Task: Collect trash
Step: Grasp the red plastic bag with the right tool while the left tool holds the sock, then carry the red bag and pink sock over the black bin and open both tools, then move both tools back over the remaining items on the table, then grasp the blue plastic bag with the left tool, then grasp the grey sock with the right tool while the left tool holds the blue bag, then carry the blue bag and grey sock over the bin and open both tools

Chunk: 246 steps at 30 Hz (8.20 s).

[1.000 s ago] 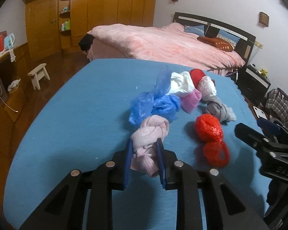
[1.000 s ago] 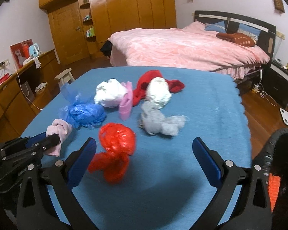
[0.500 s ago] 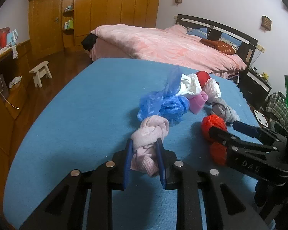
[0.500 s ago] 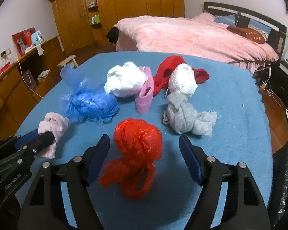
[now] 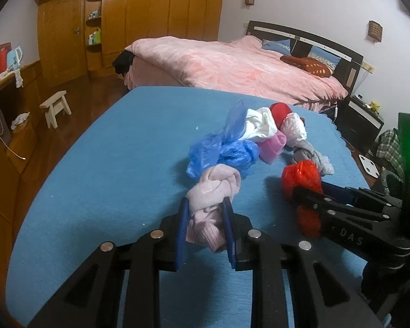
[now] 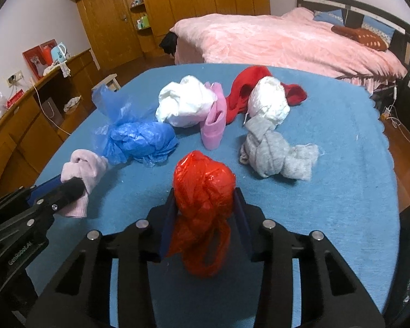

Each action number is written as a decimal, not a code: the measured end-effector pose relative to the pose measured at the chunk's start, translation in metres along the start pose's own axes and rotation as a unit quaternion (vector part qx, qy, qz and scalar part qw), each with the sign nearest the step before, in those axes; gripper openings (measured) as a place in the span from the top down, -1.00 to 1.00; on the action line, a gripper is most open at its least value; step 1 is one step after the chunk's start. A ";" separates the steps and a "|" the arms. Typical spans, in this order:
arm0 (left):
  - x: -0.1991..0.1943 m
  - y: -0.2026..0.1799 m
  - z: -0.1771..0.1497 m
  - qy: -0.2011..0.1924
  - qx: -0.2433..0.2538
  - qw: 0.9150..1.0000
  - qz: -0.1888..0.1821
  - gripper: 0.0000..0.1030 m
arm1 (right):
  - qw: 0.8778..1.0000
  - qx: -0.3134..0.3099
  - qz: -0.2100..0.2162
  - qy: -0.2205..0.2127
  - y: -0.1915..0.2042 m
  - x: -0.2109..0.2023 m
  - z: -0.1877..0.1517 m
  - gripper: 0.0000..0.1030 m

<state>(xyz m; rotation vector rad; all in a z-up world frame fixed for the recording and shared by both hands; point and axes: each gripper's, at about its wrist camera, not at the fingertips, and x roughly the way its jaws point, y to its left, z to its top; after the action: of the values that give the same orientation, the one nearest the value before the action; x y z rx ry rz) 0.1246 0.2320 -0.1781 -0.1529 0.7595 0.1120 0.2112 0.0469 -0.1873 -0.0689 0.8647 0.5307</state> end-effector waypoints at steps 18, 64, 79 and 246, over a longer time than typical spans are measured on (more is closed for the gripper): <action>-0.024 -0.060 0.018 -0.028 0.030 0.998 -0.038 0.53 | 0.998 0.018 -0.035 -0.055 -0.044 -0.076 0.000 0.25; -0.064 -0.328 0.007 -0.043 0.185 0.952 -0.239 0.53 | 0.953 0.169 -0.219 -0.126 -0.246 -0.261 -0.113 0.24; -0.051 -0.360 -0.003 -0.013 0.202 0.939 -0.277 -0.04 | 0.939 0.196 -0.255 -0.121 -0.278 -0.270 -0.143 -0.45; -0.044 -0.133 0.037 -0.049 0.049 0.995 -0.070 -0.10 | 0.991 0.058 -0.091 -0.073 -0.110 -0.142 -0.006 0.16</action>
<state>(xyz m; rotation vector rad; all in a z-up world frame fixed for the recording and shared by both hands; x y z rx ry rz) 0.1387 0.1061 -0.1079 -0.1057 0.6533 -0.0516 0.1837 -0.1098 -0.1028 -0.0026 0.7368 0.3089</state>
